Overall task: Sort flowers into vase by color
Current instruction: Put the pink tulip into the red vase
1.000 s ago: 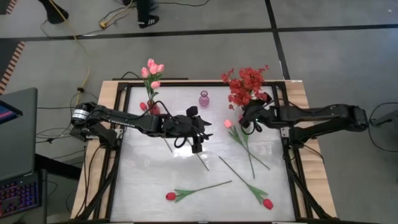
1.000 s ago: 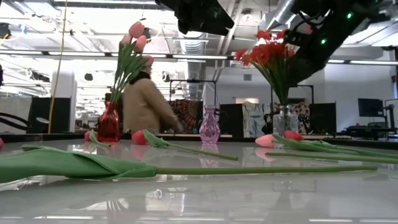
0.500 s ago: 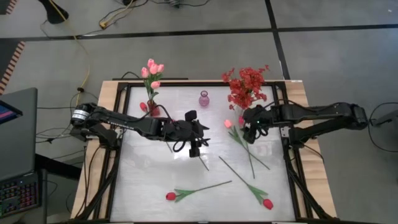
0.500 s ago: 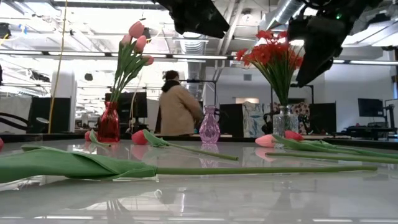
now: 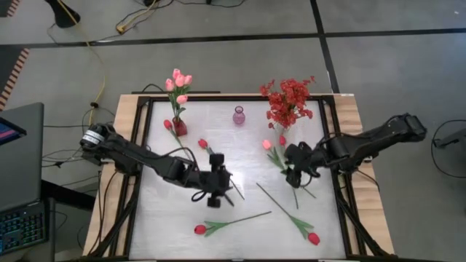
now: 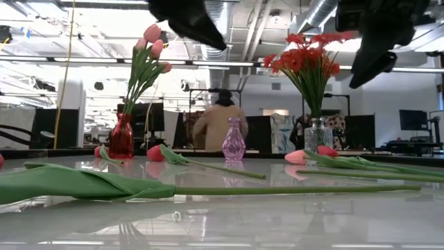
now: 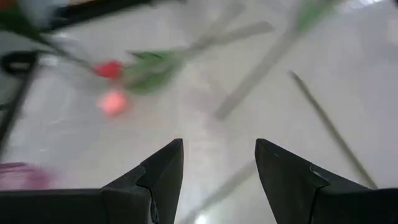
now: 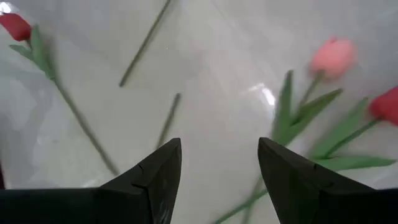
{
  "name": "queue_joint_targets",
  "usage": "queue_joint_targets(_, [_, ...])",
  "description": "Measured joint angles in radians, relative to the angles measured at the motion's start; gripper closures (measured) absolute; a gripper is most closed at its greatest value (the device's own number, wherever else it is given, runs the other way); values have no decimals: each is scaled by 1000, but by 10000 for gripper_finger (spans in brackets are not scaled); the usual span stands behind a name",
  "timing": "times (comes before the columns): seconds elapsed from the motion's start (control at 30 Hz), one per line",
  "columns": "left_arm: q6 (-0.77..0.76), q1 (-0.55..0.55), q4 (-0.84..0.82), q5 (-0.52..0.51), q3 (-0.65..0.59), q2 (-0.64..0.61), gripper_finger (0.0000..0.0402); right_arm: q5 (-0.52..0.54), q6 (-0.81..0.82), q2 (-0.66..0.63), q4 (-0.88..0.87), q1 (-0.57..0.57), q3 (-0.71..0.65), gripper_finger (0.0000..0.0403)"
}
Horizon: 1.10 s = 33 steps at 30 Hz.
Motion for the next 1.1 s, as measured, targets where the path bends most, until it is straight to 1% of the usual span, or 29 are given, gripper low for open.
queue_joint_targets(0.1, [-8,-19,25,87,-36,0,213,25,99,41,39,87,0,163])
queue_joint_targets(0.17, [-33,-24,43,122,-70,0,216,26,174,79,55,144,0,163])
queue_joint_targets(0.37, [-84,-50,57,132,-151,-8,227,33,403,218,103,276,0,163])
queue_joint_targets(0.5, [-107,-61,111,132,-214,-49,232,35,484,301,105,320,0,164])
queue_joint_targets(0.57, [-121,-63,148,131,-243,-81,232,56,490,333,105,320,0,164])
queue_joint_targets(0.67, [-133,-69,175,126,-296,-146,232,118,473,374,109,295,0,164])
queue_joint_targets(0.8, [-150,-75,245,121,-373,-260,232,142,398,424,109,225,0,164])
queue_joint_targets(0.87, [-165,-79,285,102,-420,-315,232,156,360,442,112,182,0,164])
queue_joint_targets(1.0, [-220,-87,365,52,-521,-425,232,203,305,448,109,112,0,164])
queue_joint_targets(1.1, [-276,-94,403,46,-592,-489,233,215,295,427,95,80,0,164])
